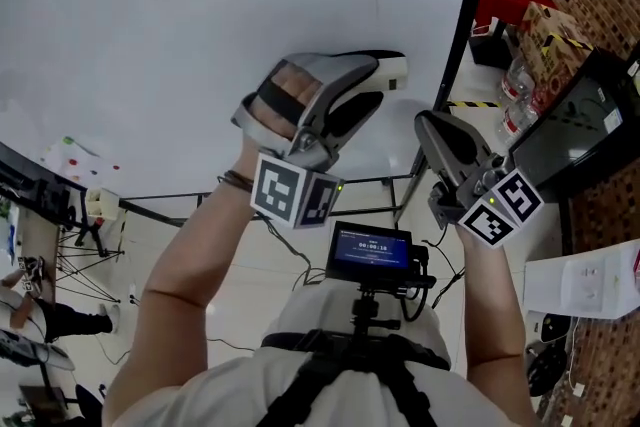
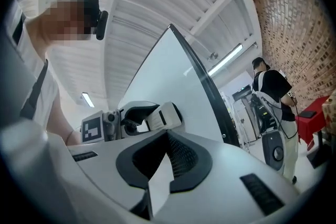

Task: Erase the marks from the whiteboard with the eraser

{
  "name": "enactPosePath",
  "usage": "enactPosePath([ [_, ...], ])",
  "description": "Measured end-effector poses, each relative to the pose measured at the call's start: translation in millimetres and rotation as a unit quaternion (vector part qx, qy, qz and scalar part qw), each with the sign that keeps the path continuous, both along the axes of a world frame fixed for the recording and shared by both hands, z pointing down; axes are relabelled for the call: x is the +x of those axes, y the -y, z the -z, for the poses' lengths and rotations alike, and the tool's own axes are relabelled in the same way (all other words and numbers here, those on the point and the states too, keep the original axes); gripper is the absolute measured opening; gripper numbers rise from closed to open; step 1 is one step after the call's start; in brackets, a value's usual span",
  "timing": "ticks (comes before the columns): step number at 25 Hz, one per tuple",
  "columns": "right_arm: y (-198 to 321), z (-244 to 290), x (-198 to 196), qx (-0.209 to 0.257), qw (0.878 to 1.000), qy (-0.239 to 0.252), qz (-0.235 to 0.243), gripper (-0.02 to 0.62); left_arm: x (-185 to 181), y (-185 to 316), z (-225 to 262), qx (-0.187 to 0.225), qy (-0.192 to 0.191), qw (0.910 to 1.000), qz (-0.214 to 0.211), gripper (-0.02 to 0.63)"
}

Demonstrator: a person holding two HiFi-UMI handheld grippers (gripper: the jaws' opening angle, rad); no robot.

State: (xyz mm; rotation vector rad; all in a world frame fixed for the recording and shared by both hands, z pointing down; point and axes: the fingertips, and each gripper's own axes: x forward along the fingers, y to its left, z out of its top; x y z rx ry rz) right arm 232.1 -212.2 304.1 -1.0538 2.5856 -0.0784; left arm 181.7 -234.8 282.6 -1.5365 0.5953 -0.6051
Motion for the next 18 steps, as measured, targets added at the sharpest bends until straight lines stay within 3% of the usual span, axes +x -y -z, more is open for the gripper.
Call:
enactPosePath([
  [6,-3.8,4.0,-0.8,0.005,1.000,-0.003,0.000,0.015,3.5,-4.2,-6.5,-0.013,0.014,0.9998,-0.007,0.275],
  [11,-3.5,25.9,-7.5,0.045,0.999,-0.026,-0.001,0.015,5.6,-0.7,7.0,-0.012,0.008,0.9998,-0.011,0.275],
  [18,-15.8,68.0,-7.4,0.084,0.994,-0.066,-0.014,0.015,4.4,-11.8,42.6,0.002,-0.025,0.9996,-0.014,0.275],
])
